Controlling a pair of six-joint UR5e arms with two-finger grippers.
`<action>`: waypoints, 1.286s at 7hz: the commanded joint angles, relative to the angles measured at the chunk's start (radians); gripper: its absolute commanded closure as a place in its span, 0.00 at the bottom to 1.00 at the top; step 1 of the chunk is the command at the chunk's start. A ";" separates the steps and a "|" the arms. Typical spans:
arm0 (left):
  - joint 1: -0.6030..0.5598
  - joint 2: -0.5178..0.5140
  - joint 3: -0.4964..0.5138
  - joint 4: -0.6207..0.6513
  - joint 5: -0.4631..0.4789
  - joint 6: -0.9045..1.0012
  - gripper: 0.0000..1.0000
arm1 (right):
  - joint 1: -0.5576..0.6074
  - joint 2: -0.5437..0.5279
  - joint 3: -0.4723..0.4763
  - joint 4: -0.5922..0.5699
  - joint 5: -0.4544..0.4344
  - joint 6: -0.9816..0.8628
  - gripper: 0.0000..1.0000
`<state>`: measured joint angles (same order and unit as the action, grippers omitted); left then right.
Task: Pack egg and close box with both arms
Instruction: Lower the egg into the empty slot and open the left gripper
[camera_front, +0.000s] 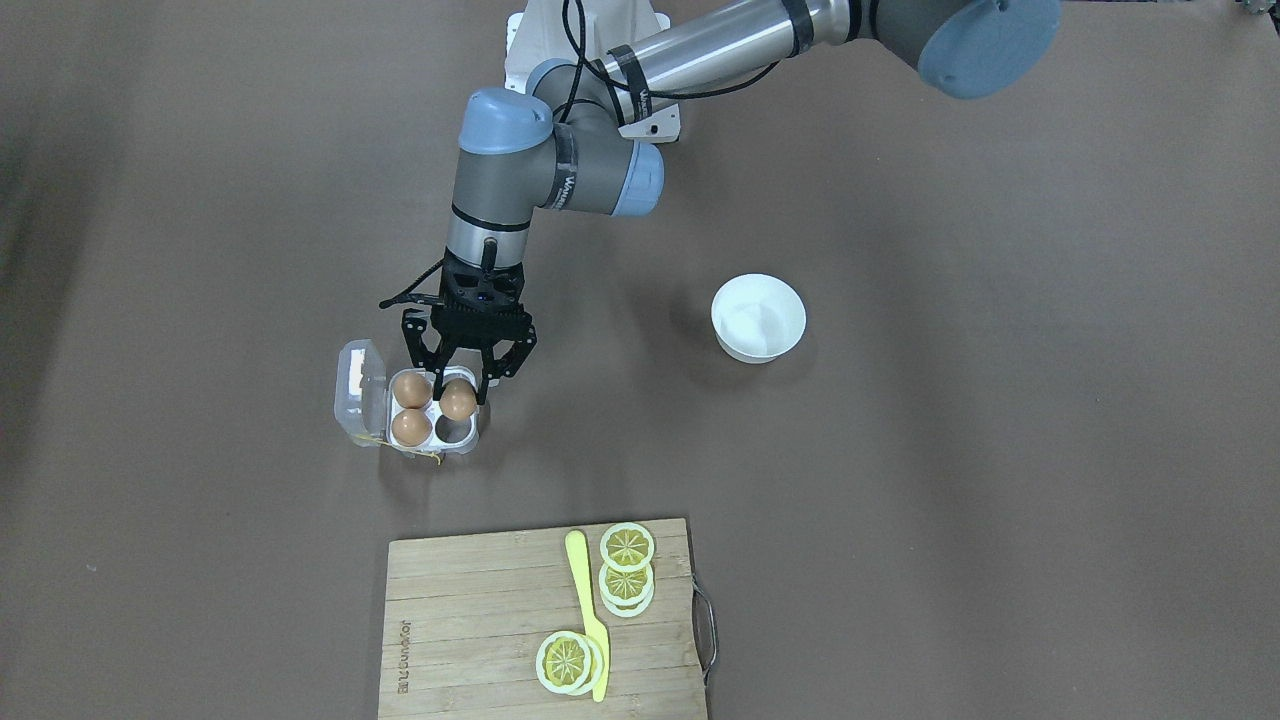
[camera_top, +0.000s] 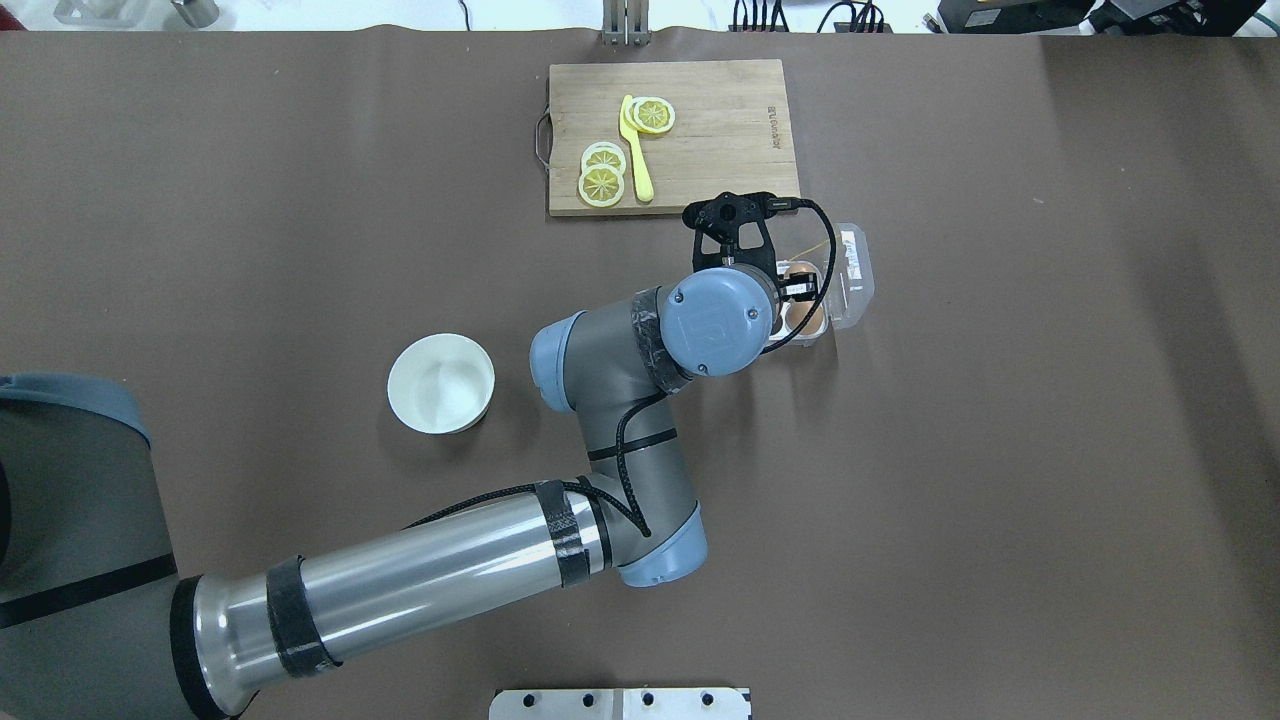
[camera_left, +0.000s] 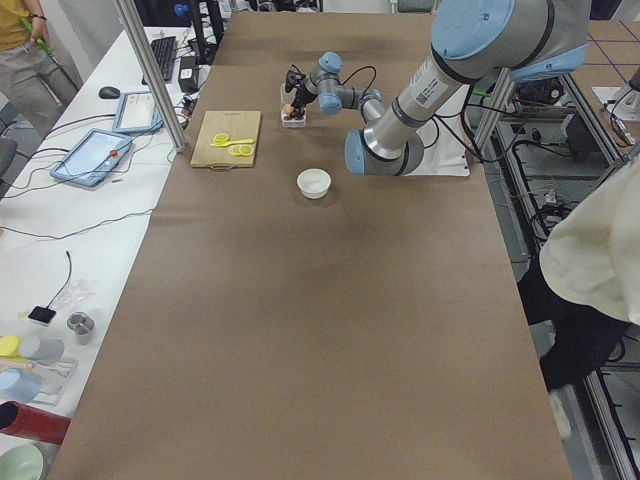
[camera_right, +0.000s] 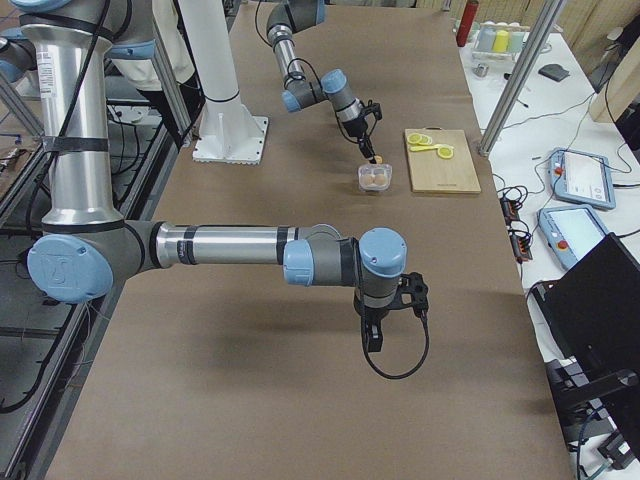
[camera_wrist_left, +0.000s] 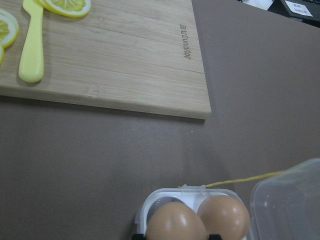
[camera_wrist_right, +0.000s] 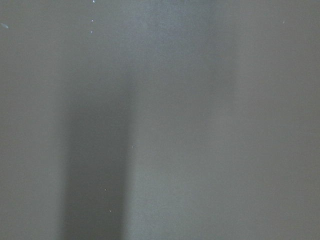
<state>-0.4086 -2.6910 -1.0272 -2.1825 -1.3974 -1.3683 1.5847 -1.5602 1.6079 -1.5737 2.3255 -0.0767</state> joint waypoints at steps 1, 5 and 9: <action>0.007 -0.001 -0.002 0.001 0.002 0.000 0.63 | 0.000 0.000 -0.002 0.000 0.000 0.000 0.00; 0.011 -0.001 -0.002 0.001 0.002 0.002 0.46 | 0.000 0.000 -0.009 0.000 0.000 0.000 0.00; 0.017 -0.003 -0.007 0.001 0.000 0.002 0.36 | 0.000 -0.004 -0.014 0.001 0.001 0.000 0.00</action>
<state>-0.3921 -2.6936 -1.0319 -2.1813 -1.3963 -1.3678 1.5846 -1.5618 1.5943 -1.5725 2.3258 -0.0767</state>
